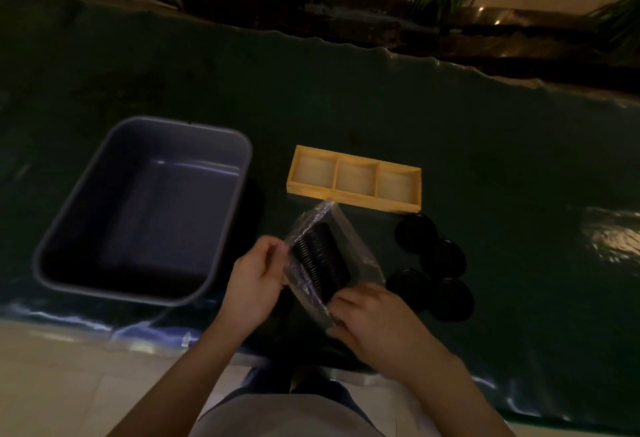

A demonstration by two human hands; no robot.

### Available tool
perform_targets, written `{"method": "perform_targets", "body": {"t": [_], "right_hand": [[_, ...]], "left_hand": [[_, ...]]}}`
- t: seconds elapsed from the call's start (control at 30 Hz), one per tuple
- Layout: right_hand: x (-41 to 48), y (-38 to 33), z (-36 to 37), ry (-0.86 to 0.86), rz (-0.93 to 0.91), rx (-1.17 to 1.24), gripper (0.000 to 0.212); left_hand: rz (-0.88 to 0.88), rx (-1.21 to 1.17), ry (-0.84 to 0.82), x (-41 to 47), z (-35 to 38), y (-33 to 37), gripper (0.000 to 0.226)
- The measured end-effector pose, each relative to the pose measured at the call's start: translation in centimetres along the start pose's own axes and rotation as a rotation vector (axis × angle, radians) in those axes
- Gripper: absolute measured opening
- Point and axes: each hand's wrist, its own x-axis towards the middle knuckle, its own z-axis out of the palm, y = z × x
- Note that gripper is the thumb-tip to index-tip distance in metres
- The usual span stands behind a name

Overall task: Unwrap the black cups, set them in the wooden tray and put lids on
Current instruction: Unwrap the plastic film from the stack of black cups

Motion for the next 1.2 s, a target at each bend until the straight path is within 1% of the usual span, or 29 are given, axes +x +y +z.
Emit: {"method": "perform_targets", "body": {"t": [0.03,0.07,0.17,0.2,0.23,0.27,0.33,0.4,0.5,0.6,0.67,0.83,0.9,0.97,1.03,1.1,1.17,1.2], "right_hand": [[0.2,0.1,-0.1,-0.049,0.031,-0.022,0.040],[0.3,0.1,-0.3,-0.081,0.052,-0.046,0.048],[0.5,0.1,-0.6,-0.115,0.079,-0.078,0.073],[0.6,0.0,-0.6,-0.115,0.088,-0.080,0.077],[0.6,0.0,-0.6,-0.105,0.103,-0.075,0.079],[0.5,0.0,-0.6,-0.094,0.122,-0.070,0.080],[0.2,0.3,-0.8,-0.081,0.159,-0.084,0.078],[-0.4,0.8,-1.2,-0.065,0.182,-0.105,0.076],[-1.0,1.0,-2.1,-0.060,0.183,-0.101,0.076],[-1.1,0.5,-2.7,-0.099,0.165,-0.070,0.073],[-0.9,0.0,-2.9,-0.122,0.164,-0.043,0.065],[1.0,0.4,-3.0,-0.142,0.195,-0.008,0.033],[2.4,0.9,-3.0,-0.138,0.172,-0.027,0.029],[4.2,1.2,-2.9,-0.126,0.151,-0.024,0.038],[6.2,1.4,-2.4,-0.097,0.106,-0.019,0.054],[7.6,1.8,-1.3,-0.108,0.042,-0.068,0.078],[8.5,2.4,-0.2,-0.203,-0.001,-0.143,0.107],[8.7,2.8,0.4,-0.252,-0.008,-0.166,0.116]], "left_hand": [[-0.001,0.044,0.014,-0.1,-0.2,0.0,0.008],[0.001,0.097,0.023,-0.3,-0.4,0.1,0.006],[0.041,0.299,0.011,-1.1,-0.4,1.0,0.051],[0.071,0.371,-0.010,-1.2,-0.3,1.3,0.061],[0.096,0.432,-0.033,-1.4,-0.2,1.7,0.065],[0.121,0.471,-0.047,-1.5,-0.1,1.8,0.064],[0.164,0.494,-0.033,-1.5,-0.4,2.0,0.057],[0.190,0.488,0.018,-1.2,-1.1,2.0,0.047],[0.170,0.470,0.078,-0.6,-1.8,2.3,0.036],[0.159,0.427,0.078,-0.1,-2.0,2.5,0.032],[0.170,0.406,0.055,0.1,-1.9,2.5,0.031],[0.170,0.372,0.010,0.2,-1.2,2.7,0.032],[0.189,0.366,-0.011,0.0,-1.0,2.8,0.034],[0.209,0.372,-0.026,0.0,-0.9,3.1,0.035],[0.215,0.386,-0.029,-0.1,-0.9,3.3,0.036],[0.217,0.393,-0.035,-0.3,-0.9,3.6,0.036],[0.222,0.395,-0.037,-0.5,-0.9,3.7,0.036],[0.222,0.393,-0.035,-0.6,-0.9,3.7,0.035]]}}
